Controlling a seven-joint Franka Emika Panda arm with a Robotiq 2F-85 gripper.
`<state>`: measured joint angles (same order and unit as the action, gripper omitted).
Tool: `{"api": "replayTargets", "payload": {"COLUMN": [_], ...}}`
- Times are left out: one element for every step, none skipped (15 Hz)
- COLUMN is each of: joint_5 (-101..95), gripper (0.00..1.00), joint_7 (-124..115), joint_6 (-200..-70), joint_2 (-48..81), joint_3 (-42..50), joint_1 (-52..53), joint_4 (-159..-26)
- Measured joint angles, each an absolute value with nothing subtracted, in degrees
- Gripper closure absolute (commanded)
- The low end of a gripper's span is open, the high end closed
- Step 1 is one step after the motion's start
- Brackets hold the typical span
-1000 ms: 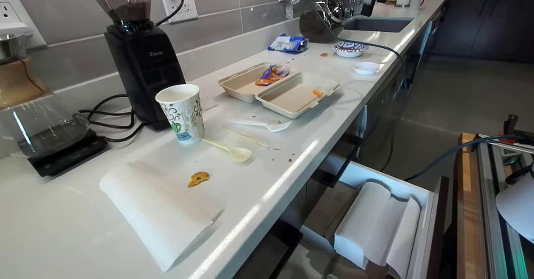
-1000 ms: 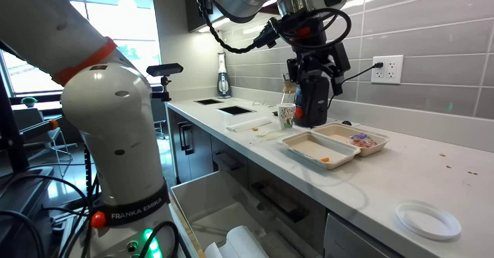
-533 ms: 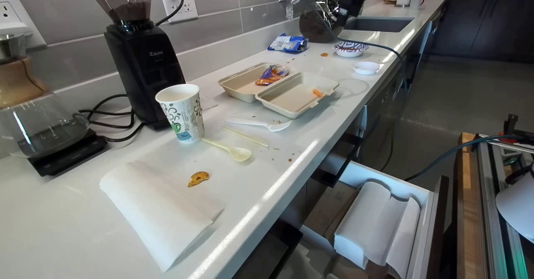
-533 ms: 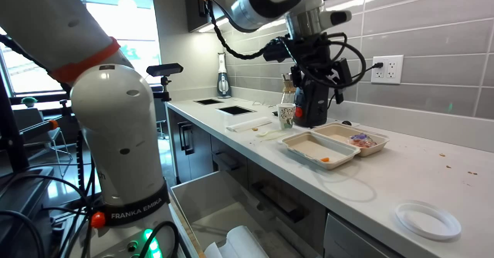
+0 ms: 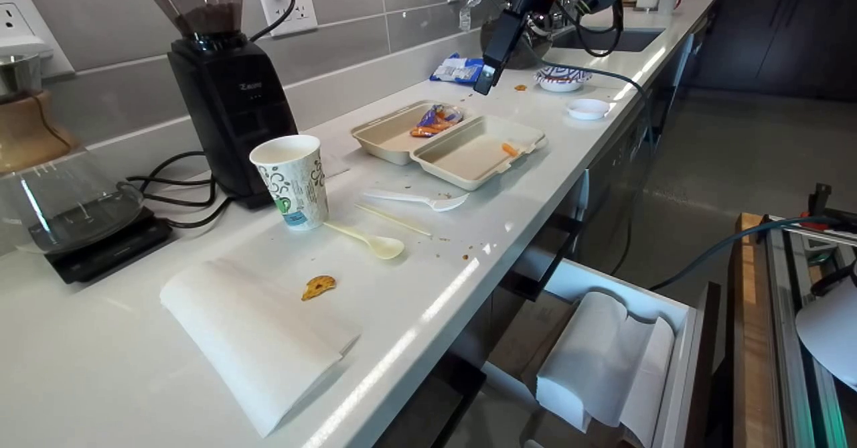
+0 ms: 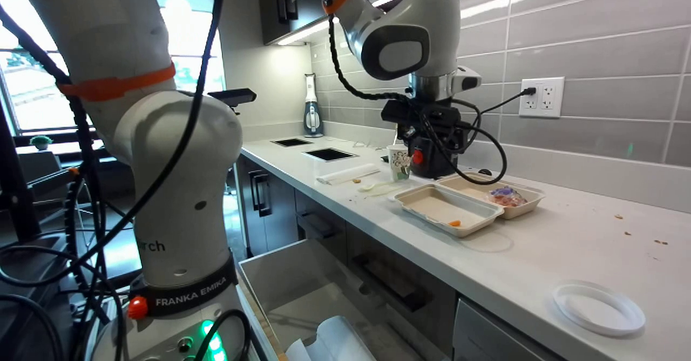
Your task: Put the orange object in the carton box inside the pack
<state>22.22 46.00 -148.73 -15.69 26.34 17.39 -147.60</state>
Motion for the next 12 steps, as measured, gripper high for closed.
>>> {"api": "replayTargets", "payload": {"joint_5": [24.0,24.3,24.4,24.7,24.8,24.9,25.0,25.0,25.1,25.1,25.1,25.1], "gripper": [0.0,0.0,0.0,0.0,0.0,0.0,0.0,0.0,0.0,0.0,0.0,0.0], "joint_7": [48.8,49.9,50.7,51.1,51.1,51.1,51.1,51.1,51.1,51.1,51.1,51.1], "joint_6": [-144.7,-140.4,-135.6,-134.3,-134.4,-134.4,-134.4,-134.4,-134.4,-134.4,-134.4,-134.4], "joint_2": [-15.4,-15.2,-14.8,-14.6,-14.6,-14.6,-14.6,-14.6,-14.6,-14.6,-14.6,-14.6], "joint_3": [27.1,28.0,28.0,26.7,25.1,24.0,23.4,23.2,23.1,23.1,23.1,23.1], "joint_1": [17.7,18.0,17.0,15.2,13.5,12.7,12.4,12.3,12.3,12.3,12.3,12.3], "joint_4": [-146.5,-145.5,-144.4,-143.9,-143.9,-144.0,-144.0,-144.0,-144.0,-144.0,-144.0,-144.0]}}
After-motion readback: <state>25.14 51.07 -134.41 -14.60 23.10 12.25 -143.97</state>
